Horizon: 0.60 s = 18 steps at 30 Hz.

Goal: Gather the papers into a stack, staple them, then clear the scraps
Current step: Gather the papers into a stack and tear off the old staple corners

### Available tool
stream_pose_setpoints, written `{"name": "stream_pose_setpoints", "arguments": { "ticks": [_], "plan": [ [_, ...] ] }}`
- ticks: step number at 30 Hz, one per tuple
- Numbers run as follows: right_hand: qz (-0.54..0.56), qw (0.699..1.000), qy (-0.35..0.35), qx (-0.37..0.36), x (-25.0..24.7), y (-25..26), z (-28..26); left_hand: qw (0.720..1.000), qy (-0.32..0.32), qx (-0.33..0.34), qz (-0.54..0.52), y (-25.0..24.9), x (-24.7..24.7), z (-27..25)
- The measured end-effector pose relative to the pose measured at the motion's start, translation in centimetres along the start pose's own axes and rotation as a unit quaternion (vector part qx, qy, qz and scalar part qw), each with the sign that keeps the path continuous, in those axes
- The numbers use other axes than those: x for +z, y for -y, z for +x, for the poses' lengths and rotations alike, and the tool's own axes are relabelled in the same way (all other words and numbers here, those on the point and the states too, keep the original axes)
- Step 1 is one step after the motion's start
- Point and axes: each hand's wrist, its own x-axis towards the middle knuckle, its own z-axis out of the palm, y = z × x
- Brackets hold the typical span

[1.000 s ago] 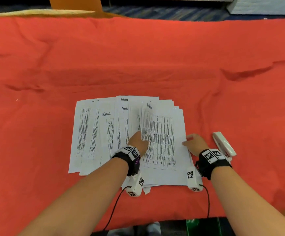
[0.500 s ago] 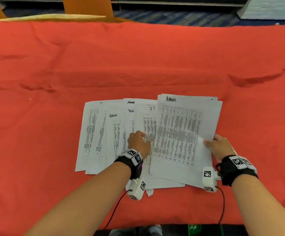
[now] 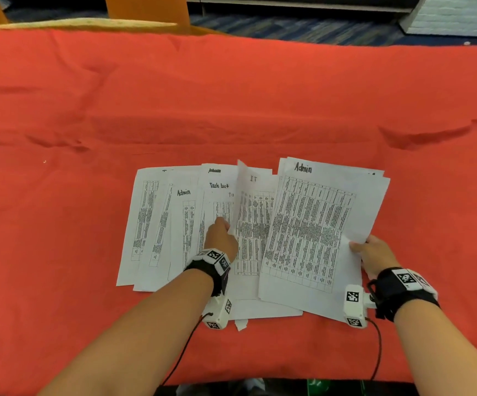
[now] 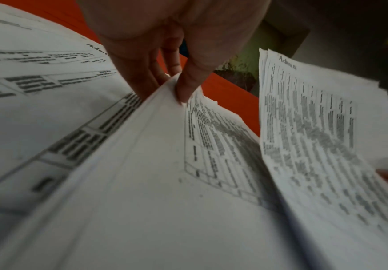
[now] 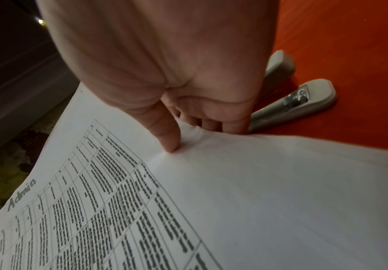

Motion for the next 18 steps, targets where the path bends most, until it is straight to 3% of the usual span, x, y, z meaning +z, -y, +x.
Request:
{"name": "stream_pose_setpoints", "arguments": {
  "ticks": [5, 9, 16, 18],
  "plan": [
    [0.023, 0.999, 0.033, 0.016, 2.6, 2.5, -1.6, 0.989, -0.009, 0.009, -0.147, -0.4, -0.8, -1.0],
    [0.044, 0.997, 0.061, 0.016, 5.1, 4.4, -2.4, 0.97, 0.037, -0.008, -0.238, -0.7, -1.3, -1.8],
    [0.018, 0.997, 0.061, -0.035, 6.6, 5.6, -2.5, 0.956, 0.09, 0.007, -0.278, -0.4, -1.8, -2.2],
    [0.001, 0.997, 0.073, -0.038, 6.3, 5.8, -2.6, 0.967, 0.09, 0.012, -0.236, 0.1, -2.0, -1.9]
  ]
}}
